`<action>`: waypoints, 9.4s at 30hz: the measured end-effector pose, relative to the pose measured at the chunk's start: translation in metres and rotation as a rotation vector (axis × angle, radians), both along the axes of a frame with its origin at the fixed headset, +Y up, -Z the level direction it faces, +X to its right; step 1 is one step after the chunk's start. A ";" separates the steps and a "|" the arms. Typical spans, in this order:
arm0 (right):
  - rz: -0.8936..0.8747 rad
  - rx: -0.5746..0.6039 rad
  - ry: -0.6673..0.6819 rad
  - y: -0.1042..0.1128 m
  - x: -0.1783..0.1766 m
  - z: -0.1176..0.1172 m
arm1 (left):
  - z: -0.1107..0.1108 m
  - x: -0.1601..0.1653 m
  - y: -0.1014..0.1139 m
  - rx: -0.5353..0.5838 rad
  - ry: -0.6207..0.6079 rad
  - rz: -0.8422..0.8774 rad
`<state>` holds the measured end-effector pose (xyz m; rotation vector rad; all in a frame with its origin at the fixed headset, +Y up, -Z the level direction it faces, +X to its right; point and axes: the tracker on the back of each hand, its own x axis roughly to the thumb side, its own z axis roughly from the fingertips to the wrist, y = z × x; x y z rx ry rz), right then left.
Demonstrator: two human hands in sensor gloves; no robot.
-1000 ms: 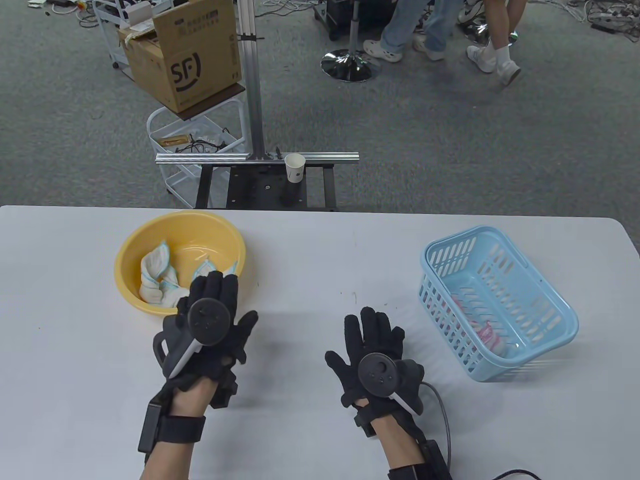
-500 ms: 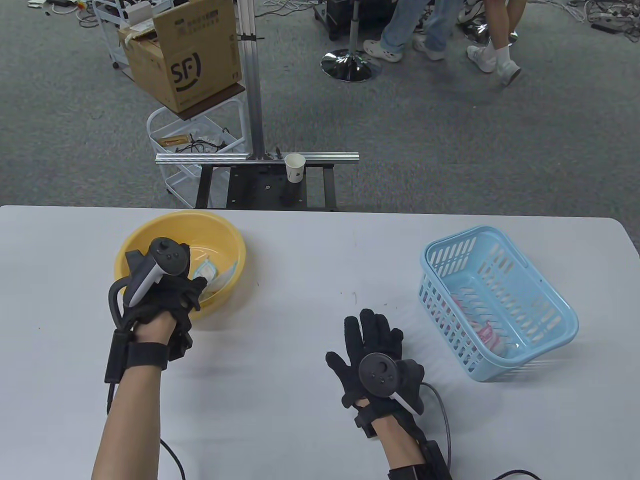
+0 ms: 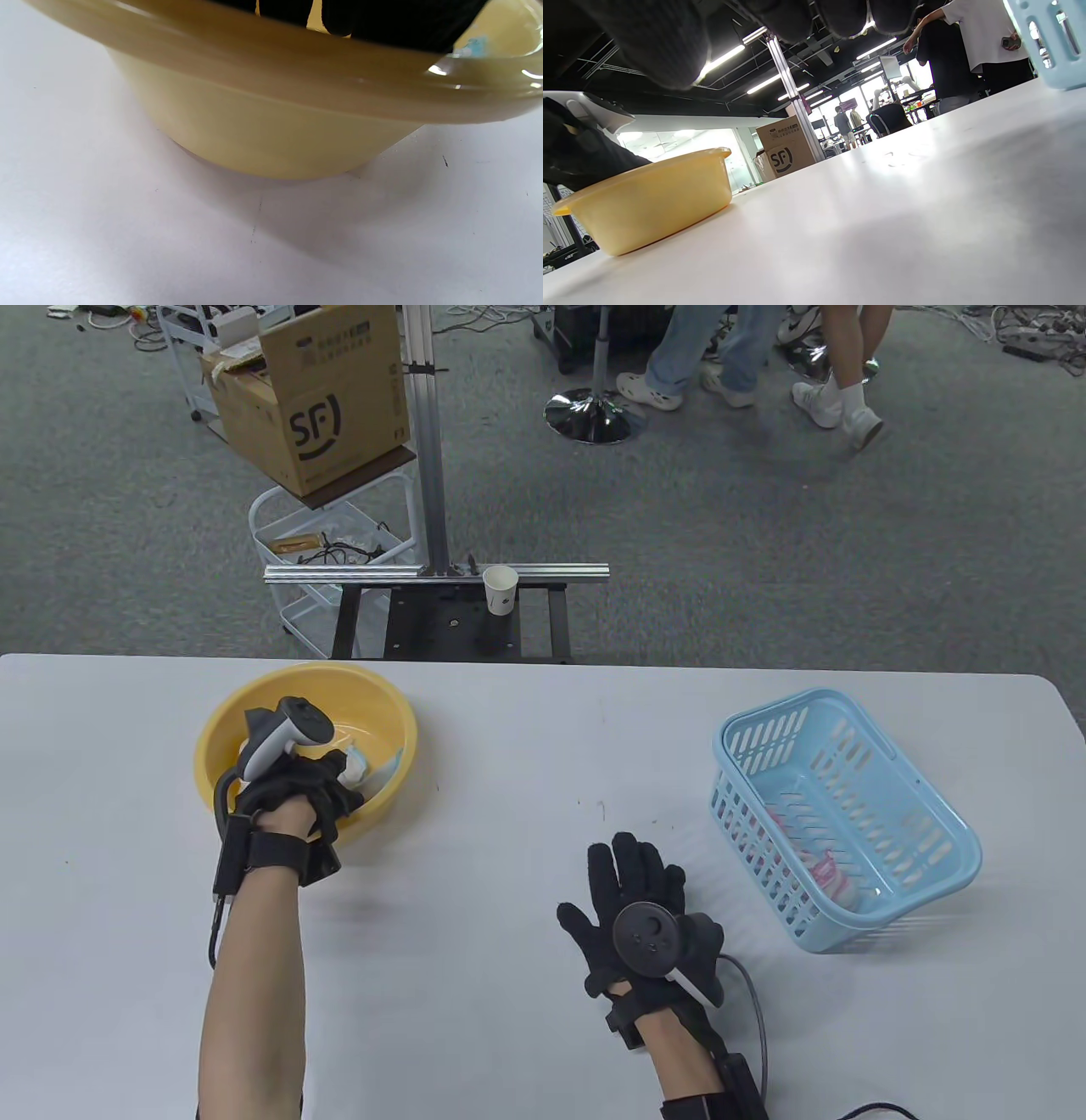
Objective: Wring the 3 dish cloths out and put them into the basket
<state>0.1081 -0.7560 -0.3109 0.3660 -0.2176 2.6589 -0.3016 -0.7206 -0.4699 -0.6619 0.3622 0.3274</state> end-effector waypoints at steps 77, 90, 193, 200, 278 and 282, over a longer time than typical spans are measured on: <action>-0.866 0.072 -0.013 0.010 0.001 0.005 | 0.179 0.163 0.095 0.523 -0.652 0.940; -1.183 -0.033 -0.128 -0.003 0.023 -0.004 | 0.165 0.118 0.010 0.505 -0.307 1.152; 0.101 0.368 0.322 0.035 -0.043 0.024 | 0.157 0.157 -0.026 0.255 -0.480 0.729; 0.141 0.243 0.302 0.032 -0.050 0.021 | 0.163 0.167 -0.018 0.549 -0.583 0.261; -0.355 -0.038 -0.963 0.101 0.204 0.012 | 0.171 0.140 -0.006 0.932 -0.472 0.189; -0.334 0.000 -0.887 0.104 0.191 0.010 | 0.170 0.138 -0.008 0.912 -0.461 0.186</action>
